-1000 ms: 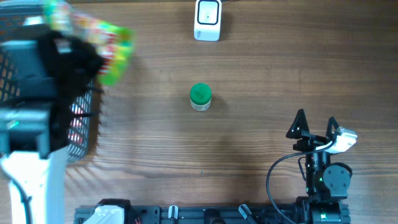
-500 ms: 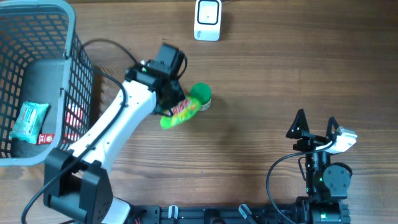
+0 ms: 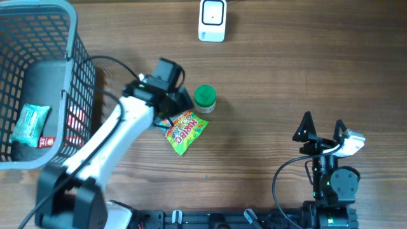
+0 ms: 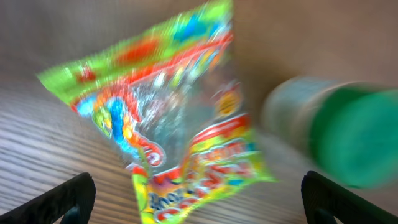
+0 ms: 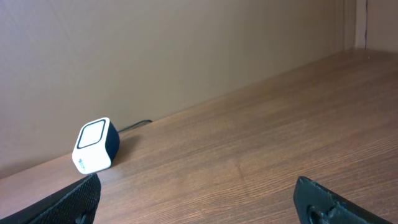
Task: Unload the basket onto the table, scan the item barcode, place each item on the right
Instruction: 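Carry the Haribo bag out and drop it beside the jar, then grasp the small red-white snack pack in the basket with left gripper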
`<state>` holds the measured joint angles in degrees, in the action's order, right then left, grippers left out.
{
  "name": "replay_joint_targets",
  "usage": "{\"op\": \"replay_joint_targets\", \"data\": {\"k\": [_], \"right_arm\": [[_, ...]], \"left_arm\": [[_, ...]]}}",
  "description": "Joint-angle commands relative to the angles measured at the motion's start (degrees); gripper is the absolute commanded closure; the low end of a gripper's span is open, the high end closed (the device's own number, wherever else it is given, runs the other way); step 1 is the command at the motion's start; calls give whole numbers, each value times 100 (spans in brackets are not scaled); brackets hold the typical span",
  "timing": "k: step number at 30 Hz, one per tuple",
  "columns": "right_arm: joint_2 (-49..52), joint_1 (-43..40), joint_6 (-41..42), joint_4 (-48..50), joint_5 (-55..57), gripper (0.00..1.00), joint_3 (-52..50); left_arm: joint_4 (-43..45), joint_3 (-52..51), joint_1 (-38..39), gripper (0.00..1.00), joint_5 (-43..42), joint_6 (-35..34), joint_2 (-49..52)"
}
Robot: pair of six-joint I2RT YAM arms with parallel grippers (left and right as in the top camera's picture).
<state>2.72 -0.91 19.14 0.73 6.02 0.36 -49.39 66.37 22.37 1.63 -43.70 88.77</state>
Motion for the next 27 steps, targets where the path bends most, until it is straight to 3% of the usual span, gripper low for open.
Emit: {"op": "replay_joint_targets", "data": {"k": [1, 2, 3, 4, 5, 6, 7, 8, 12, 16, 18, 20, 22, 27], "right_arm": [[9, 31, -98, 15, -70, 0, -7], [9, 31, -98, 15, -70, 1, -7], [9, 31, -101, 13, -70, 1, -7], [9, 31, -98, 15, -70, 0, -7], [9, 31, -98, 15, -70, 0, -7], [9, 31, -98, 15, -70, 0, -7], [9, 31, -98, 15, -70, 0, -7], [9, 31, -101, 13, -70, 0, -7], [9, 31, -98, 15, -70, 0, -7], [9, 31, -98, 15, -70, 0, -7], [9, 31, -98, 15, -70, 0, -7], [9, 31, -98, 13, -70, 0, -7], [9, 31, -101, 13, -70, 0, -7], [9, 31, -98, 15, -70, 0, -7]], "left_arm": [[-55, 439, -173, 47, 39, 166, -664], [-131, 439, -170, 83, 37, 136, -671], [-181, 439, -170, 95, 37, 122, -669], [-188, 446, -173, 96, 42, 125, -678], [-188, 516, -203, 93, 85, 127, -754], [-190, 636, -247, 76, 184, 142, -835], [-195, 802, -304, 12, 323, 153, -931], [-214, 1047, -382, 0, 461, 247, -1054], [-238, 2468, -1150, 0, 579, 1263, -1473], [-236, 3198, -2430, 0, 822, 1360, -1727], [-505, 3198, -3322, 0, 944, 931, -1797], [-1373, 3189, -4369, 0, 918, -195, -1694], [-1971, 3187, -5007, 0, 828, -887, -1462], [-2354, 3182, -5733, 0, 369, -1255, -278]]}}
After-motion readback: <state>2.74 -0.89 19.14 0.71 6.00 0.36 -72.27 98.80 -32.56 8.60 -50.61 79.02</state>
